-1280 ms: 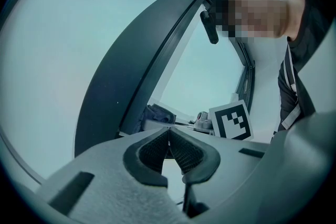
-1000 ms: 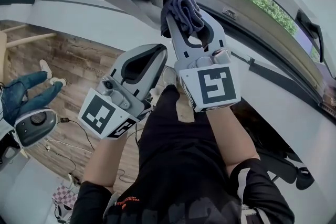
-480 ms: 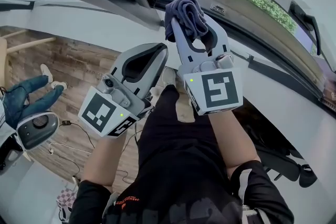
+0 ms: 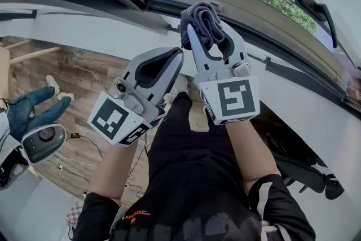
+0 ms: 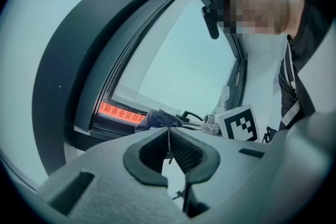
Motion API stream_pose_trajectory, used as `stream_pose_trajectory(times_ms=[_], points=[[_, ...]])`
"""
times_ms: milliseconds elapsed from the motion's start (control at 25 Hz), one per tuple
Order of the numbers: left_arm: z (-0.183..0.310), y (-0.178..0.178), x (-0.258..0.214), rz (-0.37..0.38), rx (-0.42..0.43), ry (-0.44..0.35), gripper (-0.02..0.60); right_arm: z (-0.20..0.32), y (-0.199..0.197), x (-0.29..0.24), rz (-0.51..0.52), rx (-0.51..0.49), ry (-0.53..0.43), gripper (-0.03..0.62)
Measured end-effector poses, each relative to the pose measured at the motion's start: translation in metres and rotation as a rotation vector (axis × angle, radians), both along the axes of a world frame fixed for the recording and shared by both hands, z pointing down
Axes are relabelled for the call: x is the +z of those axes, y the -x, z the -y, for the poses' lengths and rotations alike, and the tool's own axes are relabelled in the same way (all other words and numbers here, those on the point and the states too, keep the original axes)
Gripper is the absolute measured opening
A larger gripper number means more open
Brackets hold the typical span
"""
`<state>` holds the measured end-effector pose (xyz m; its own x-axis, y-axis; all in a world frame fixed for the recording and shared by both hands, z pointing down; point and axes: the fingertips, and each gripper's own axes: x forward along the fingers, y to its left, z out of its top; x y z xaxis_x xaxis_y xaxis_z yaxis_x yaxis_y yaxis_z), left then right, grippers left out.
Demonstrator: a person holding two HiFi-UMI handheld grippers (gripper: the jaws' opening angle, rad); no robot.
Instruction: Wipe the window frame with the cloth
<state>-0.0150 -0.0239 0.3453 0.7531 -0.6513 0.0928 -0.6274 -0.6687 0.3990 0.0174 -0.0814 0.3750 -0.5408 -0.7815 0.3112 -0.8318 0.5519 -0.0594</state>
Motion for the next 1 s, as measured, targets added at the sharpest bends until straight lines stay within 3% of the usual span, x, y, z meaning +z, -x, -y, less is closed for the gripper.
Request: stream_pose_trajectory(times_ms=[480,1000], points=[[-0.007,-0.042,-0.01,0.003,0.039,-0.011,0.025,-0.013,-0.049,0.0,-0.011,0.051,0.009,0.114],[-0.013,-0.063,-0.02,0.003,0.061,-0.015,0.023,-0.022,-0.084,-0.001,-0.04,0.085,0.024,0.114]])
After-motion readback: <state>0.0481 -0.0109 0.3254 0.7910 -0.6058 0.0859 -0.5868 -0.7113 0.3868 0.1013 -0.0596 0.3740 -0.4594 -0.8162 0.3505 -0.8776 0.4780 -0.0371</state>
